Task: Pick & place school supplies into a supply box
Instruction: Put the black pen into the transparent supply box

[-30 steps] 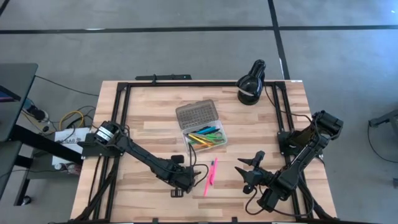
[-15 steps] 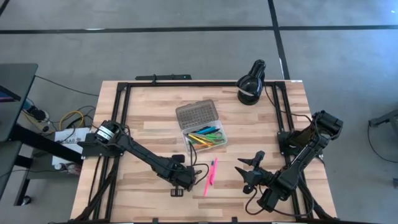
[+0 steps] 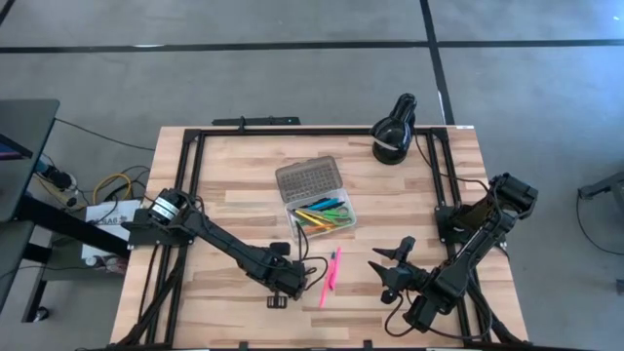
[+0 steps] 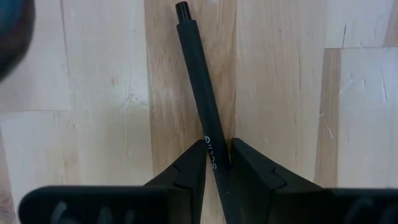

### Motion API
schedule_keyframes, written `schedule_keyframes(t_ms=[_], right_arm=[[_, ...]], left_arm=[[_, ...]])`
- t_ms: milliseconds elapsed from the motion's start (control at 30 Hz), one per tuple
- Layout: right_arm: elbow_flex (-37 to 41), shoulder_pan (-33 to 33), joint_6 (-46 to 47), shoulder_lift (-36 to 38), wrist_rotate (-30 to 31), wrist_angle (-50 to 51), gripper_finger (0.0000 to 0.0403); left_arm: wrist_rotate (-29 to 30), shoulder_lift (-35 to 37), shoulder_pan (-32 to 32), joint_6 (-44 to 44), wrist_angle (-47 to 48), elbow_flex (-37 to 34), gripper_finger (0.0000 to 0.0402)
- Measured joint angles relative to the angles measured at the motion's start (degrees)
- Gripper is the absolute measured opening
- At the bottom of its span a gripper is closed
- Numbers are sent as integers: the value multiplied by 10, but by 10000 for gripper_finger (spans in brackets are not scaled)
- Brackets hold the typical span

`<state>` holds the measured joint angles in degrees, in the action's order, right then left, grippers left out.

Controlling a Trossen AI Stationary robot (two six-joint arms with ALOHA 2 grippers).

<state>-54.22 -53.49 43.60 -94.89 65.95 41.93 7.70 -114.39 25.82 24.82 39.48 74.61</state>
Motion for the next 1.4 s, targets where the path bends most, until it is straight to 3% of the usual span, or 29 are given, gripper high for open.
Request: schedule_keyframes(t_ms=[167, 467, 700, 933, 1233, 1400], right_arm=[[0, 0, 0, 0, 0, 0, 177], [0, 0, 0, 0, 0, 0, 177], [0, 0, 0, 0, 0, 0, 177], [0, 0, 0, 0, 0, 0, 177], [0, 0, 0, 0, 0, 0, 177], [0, 0, 0, 0, 0, 0, 177]], left_arm=[[0, 0, 0, 6, 0, 0, 65], [0, 0, 0, 9, 1, 0, 16], [0, 0, 0, 9, 1, 0, 34], [-1, 0, -1, 8, 12, 9, 26], [29, -2, -2, -18, 52, 60, 28], [87, -1, -8, -37, 79, 99, 27]])
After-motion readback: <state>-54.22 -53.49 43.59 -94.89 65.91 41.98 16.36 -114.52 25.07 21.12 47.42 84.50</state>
